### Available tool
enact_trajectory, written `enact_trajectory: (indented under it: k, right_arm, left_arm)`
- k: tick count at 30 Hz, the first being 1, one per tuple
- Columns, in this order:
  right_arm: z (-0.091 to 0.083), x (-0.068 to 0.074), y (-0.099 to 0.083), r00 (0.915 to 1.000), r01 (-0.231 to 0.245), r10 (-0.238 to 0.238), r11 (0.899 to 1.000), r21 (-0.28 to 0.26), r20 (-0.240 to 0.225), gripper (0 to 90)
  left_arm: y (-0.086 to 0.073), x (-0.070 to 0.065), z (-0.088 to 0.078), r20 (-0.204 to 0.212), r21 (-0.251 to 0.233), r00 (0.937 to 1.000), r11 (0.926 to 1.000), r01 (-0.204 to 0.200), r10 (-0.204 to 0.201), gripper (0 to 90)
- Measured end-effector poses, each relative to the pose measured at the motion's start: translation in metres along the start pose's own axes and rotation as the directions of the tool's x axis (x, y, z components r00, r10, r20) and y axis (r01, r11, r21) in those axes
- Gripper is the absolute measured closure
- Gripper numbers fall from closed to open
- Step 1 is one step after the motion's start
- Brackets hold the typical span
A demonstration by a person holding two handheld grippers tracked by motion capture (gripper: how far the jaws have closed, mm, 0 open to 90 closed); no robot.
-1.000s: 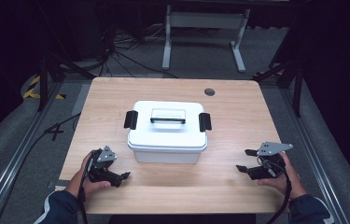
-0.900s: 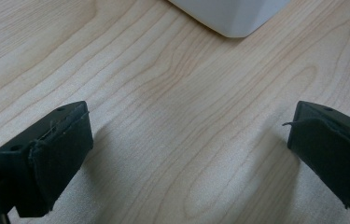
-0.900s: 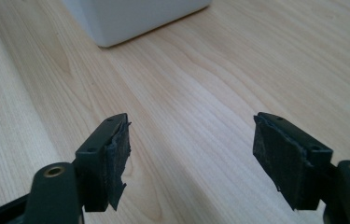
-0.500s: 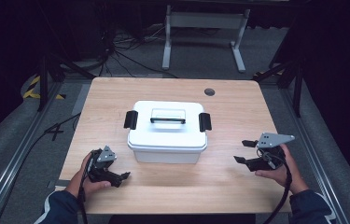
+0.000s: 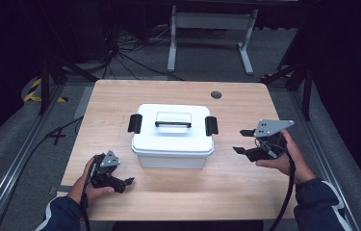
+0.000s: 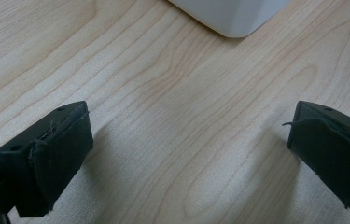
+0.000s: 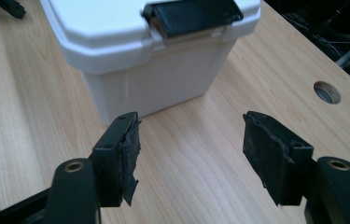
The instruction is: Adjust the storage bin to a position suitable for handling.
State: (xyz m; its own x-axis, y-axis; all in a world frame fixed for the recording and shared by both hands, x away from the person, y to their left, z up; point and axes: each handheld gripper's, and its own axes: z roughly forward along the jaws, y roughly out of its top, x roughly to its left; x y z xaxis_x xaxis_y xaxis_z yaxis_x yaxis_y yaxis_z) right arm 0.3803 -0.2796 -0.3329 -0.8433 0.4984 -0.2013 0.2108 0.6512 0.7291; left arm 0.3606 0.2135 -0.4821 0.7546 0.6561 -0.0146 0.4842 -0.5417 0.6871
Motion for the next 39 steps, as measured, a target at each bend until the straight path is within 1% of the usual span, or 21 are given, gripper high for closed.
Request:
enact_trajectory:
  k: [4, 11, 12, 13, 14, 16, 17, 18, 20, 22, 24, 25, 27, 28, 29, 31, 32, 34, 35, 38, 39]
  right_arm:
    - [0.001, -0.001, 0.013, 0.9996, 0.028, -0.028, 1.0, 0.004, -0.001, 36.8]
    - [0.006, -0.001, 0.035, 0.9973, 0.07, -0.07, 0.997, 0.007, -0.023, 38.8]
    - [0.007, -0.001, 0.04, 0.9964, 0.079, -0.078, 0.997, 0.009, -0.033, 40.2]
    - [0.007, -0.001, 0.04, 0.9964, 0.079, -0.078, 0.997, 0.009, -0.033, 40.2]
    - [0.009, -0.002, 0.044, 0.9953, 0.09, -0.09, 0.996, 0.014, -0.036, 41.1]
    - [0.014, -0.004, 0.055, 0.9939, 0.098, -0.097, 0.995, 0.021, -0.052, 43.2]
    - [0.014, -0.004, 0.055, 0.9939, 0.098, -0.097, 0.995, 0.021, -0.052, 43.2]
    - [0.017, -0.004, 0.062, 0.9927, 0.108, -0.107, 0.994, 0.021, -0.056, 45.9]
    - [0.018, -0.004, 0.065, 0.9918, 0.114, -0.113, 0.993, 0.023, -0.06, 45.9]
    - [0.023, -0.002, 0.076, 0.9887, 0.134, -0.132, 0.991, 0.028, -0.071, 47.6]
    - [0.027, 0.0, 0.082, 0.9858, 0.15, -0.147, 0.988, 0.033, -0.082, 48.2]
    - [0.029, 0.001, 0.086, 0.985, 0.158, -0.155, 0.987, 0.04, -0.076, 48.3]
    - [0.033, 0.003, 0.093, 0.9811, 0.178, -0.173, 0.983, 0.048, -0.086, 50.8]
    - [0.033, 0.003, 0.093, 0.9811, 0.178, -0.173, 0.983, 0.048, -0.086, 50.8]
    - [0.037, 0.005, 0.1, 0.9766, 0.199, -0.194, 0.979, 0.051, -0.094, 51.8]
    - [0.039, 0.006, 0.103, 0.9756, 0.203, -0.197, 0.978, 0.052, -0.097, 52.0]
    - [0.042, 0.008, 0.11, 0.9718, 0.217, -0.211, 0.974, 0.058, -0.106, 52.4]
    - [0.043, 0.009, 0.113, 0.9712, 0.22, -0.213, 0.974, 0.06, -0.106, 52.4]
    - [0.046, 0.011, 0.119, 0.9661, 0.237, -0.229, 0.97, 0.055, -0.118, 53.1]
    - [0.049, 0.013, 0.124, 0.9648, 0.242, -0.234, 0.968, 0.061, -0.12, 53.2]
    - [0.051, 0.015, 0.126, 0.9617, 0.254, -0.245, 0.965, 0.064, -0.124, 53.2]
  left_arm:
    - [0.0, 0.0, 0.0, 0.0, 0.0, 1.0, 1.0, 0.0, 0.0, 0.6]
    - [0.0, 0.0, 0.0, 0.0, 0.0, 1.0, 1.0, 0.0, 0.0, 0.6]
    - [0.0, 0.0, 0.0, 0.0, 0.0, 1.0, 1.0, 0.0, 0.0, 0.6]
    - [0.0, 0.0, 0.0, 0.0, 0.0, 1.0, 1.0, 0.0, 0.0, 0.6]
    - [0.0, 0.0, 0.0, 0.0, 0.0, 1.0, 1.0, 0.0, 0.0, 0.6]
    - [0.0, 0.0, 0.0, 0.0, 0.0, 1.0, 1.0, 0.0, 0.0, 0.6]
    - [0.0, 0.0, 0.0, 0.0, 0.0, 1.0, 1.0, 0.0, 0.0, 0.6]
    - [0.0, 0.0, 0.0, 0.0, 0.0, 1.0, 1.0, 0.0, 0.0, 0.6]
    - [0.0, 0.0, 0.0, 0.0, 0.0, 1.0, 1.0, 0.0, 0.0, 0.6]
    - [0.0, 0.0, 0.0, 0.0, 0.0, 1.0, 1.0, 0.0, 0.0, 0.6]
    - [0.0, 0.0, 0.0, 0.0, 0.0, 1.0, 1.0, 0.0, 0.0, 0.6]
    - [0.0, 0.0, 0.0, 0.0, 0.0, 1.0, 1.0, 0.0, 0.0, 0.6]
    - [0.0, 0.0, 0.0, 0.0, 0.0, 1.0, 1.0, -0.001, 0.001, 0.6]
    - [0.0, 0.0, 0.0, 0.0, 0.0, 1.0, 1.0, -0.001, 0.001, 0.6]
    - [0.0, 0.0, 0.0, 0.0, 0.0, 1.0, 1.0, 0.0, 0.0, 0.6]
    - [0.0, 0.0, 0.0, 0.0, 0.001, 1.0, 1.0, 0.0, 0.0, 0.6]
    - [0.0, 0.0, 0.0, 0.0, 0.0, 1.0, 1.0, -0.001, 0.001, 0.6]
    - [0.0, 0.0, 0.0, 0.0, 0.0, 1.0, 1.0, 0.0, 0.0, 0.6]
    - [0.0, 0.0, 0.0, 0.0, 0.0, 1.0, 1.0, 0.0, 0.0, 0.6]
    - [0.0, 0.0, 0.0, 0.0, 0.0, 1.0, 1.0, -0.001, 0.001, 0.6]
    - [0.0, 0.0, 0.0, 0.0, -0.001, 1.0, 1.0, 0.0, 0.0, 0.6]
